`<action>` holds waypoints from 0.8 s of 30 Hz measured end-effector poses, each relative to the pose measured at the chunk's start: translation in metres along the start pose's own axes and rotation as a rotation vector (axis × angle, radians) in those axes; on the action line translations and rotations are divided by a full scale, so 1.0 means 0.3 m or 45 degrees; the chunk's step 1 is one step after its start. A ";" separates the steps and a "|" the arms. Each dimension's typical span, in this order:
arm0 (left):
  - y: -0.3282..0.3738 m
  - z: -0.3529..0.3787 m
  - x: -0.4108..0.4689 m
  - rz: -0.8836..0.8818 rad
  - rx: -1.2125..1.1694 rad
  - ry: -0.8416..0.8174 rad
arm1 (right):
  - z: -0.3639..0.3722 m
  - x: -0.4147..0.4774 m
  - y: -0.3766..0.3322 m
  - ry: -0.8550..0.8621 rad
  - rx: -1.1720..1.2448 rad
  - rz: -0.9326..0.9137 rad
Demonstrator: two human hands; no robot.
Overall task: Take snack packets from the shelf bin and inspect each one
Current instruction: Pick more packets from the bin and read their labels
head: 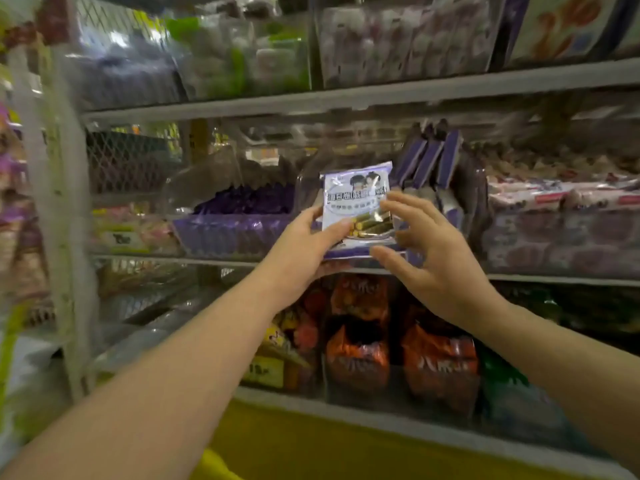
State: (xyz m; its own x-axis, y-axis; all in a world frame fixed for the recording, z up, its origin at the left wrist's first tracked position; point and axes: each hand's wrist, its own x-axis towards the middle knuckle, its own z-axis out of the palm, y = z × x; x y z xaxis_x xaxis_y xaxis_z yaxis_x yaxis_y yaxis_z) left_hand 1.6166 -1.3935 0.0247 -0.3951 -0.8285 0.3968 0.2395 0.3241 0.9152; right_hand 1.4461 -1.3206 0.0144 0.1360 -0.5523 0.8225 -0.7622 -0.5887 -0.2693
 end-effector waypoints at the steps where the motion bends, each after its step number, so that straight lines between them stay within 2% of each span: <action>1: -0.028 -0.014 -0.019 -0.005 0.034 -0.025 | 0.025 -0.023 -0.006 0.026 0.132 0.104; 3: -0.087 -0.039 -0.056 -0.021 0.096 -0.041 | 0.077 -0.064 -0.007 0.110 0.402 0.298; 6: -0.176 -0.069 -0.108 -0.012 0.260 -0.100 | 0.142 -0.117 0.012 0.206 0.612 0.494; 8: -0.241 -0.077 -0.140 -0.011 0.415 -0.181 | 0.179 -0.153 0.037 0.155 0.795 0.611; 11: -0.339 -0.073 -0.170 -0.028 0.471 -0.231 | 0.228 -0.199 0.066 0.040 1.053 0.750; 17: -0.428 -0.078 -0.168 -0.136 0.465 -0.205 | 0.284 -0.271 0.130 -0.026 1.116 1.018; 21: -0.429 -0.080 -0.181 -0.236 0.193 -0.043 | 0.297 -0.307 0.124 -0.220 1.049 0.983; 24: -0.434 -0.078 -0.199 -0.298 0.105 0.054 | 0.306 -0.327 0.117 -0.302 1.040 0.985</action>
State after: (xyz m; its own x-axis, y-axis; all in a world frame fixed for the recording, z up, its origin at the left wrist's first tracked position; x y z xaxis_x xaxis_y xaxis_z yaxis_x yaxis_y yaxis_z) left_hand 1.6298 -1.3968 -0.1198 -0.3931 -0.9033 0.1719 0.0719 0.1562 0.9851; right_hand 1.4641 -1.3412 -0.1217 -0.0078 -0.9791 0.2032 -0.0674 -0.2023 -0.9770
